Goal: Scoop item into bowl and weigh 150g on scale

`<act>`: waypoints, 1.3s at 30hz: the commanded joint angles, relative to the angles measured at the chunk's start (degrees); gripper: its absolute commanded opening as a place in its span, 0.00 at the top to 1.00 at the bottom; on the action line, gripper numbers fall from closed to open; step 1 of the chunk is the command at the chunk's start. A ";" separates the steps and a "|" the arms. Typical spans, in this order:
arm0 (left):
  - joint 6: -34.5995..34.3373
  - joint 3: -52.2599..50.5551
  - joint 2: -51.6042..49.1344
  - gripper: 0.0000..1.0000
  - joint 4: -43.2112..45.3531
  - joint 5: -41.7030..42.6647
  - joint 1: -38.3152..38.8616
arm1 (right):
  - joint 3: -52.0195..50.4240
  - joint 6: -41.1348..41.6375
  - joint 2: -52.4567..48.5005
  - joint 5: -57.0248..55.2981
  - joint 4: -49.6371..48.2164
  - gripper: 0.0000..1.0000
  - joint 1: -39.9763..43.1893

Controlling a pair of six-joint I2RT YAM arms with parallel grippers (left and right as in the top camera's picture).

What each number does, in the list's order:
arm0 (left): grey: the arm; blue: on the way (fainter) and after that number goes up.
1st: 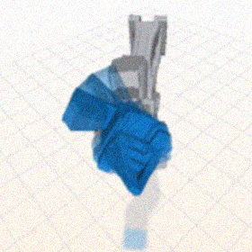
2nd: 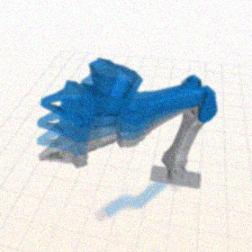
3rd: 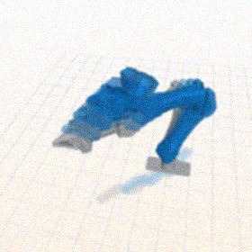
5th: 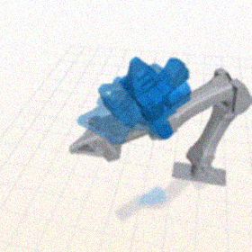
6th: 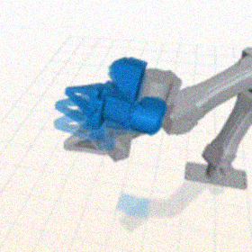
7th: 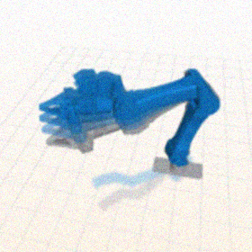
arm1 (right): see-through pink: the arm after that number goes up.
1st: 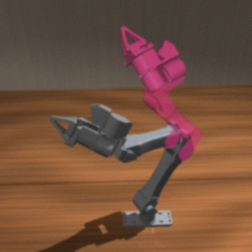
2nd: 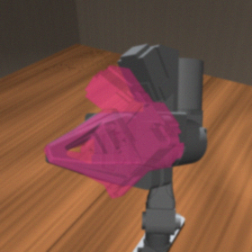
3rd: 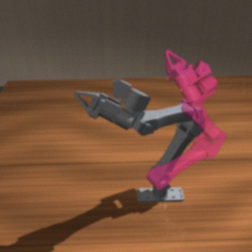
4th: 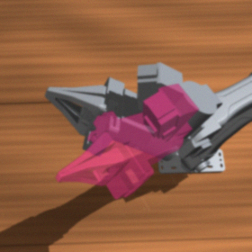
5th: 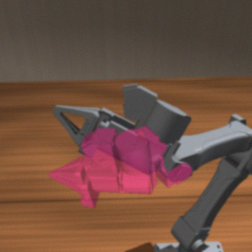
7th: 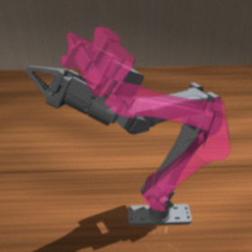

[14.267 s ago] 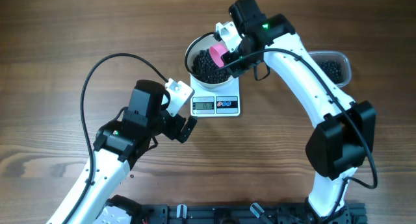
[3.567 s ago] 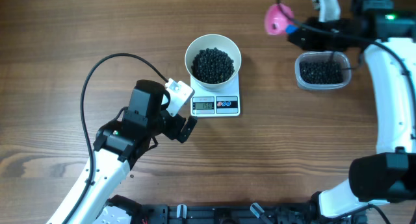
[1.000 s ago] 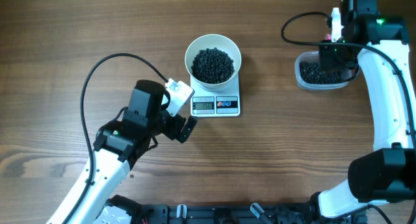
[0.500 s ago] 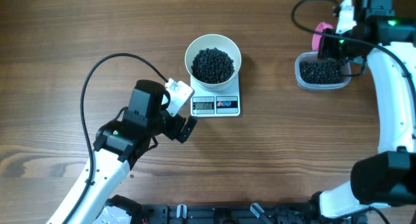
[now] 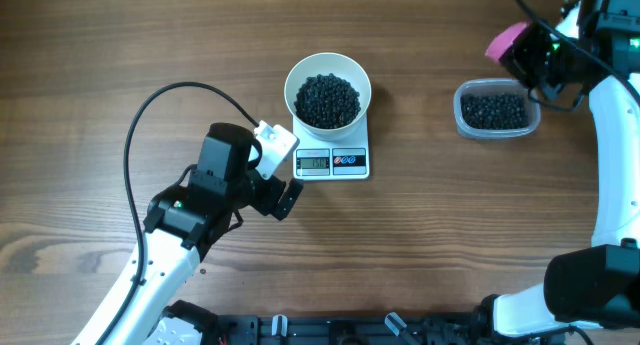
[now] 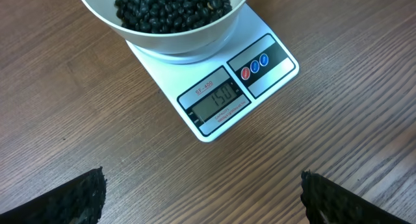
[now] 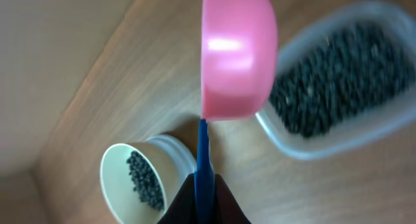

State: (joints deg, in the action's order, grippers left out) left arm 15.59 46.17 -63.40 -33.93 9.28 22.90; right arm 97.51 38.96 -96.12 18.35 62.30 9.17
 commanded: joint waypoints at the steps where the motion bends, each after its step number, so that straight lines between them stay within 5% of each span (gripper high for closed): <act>1: 0.50 -0.22 -0.15 0.00 0.02 0.28 -0.24 | -1.86 10.47 0.96 1.18 1.51 0.96 0.07; 31: 0.50 -0.22 -0.15 0.00 0.02 0.28 -0.24 | -19.28 15.28 0.63 -2.97 -13.44 0.96 0.98; 39: 0.50 -0.22 -0.15 0.00 0.00 0.28 -0.24 | -19.28 15.26 0.42 -3.98 -13.46 0.82 0.98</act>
State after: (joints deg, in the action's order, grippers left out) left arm 15.59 46.17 -63.40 -33.91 9.28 22.90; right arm 78.50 53.98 -96.09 15.79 49.15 9.82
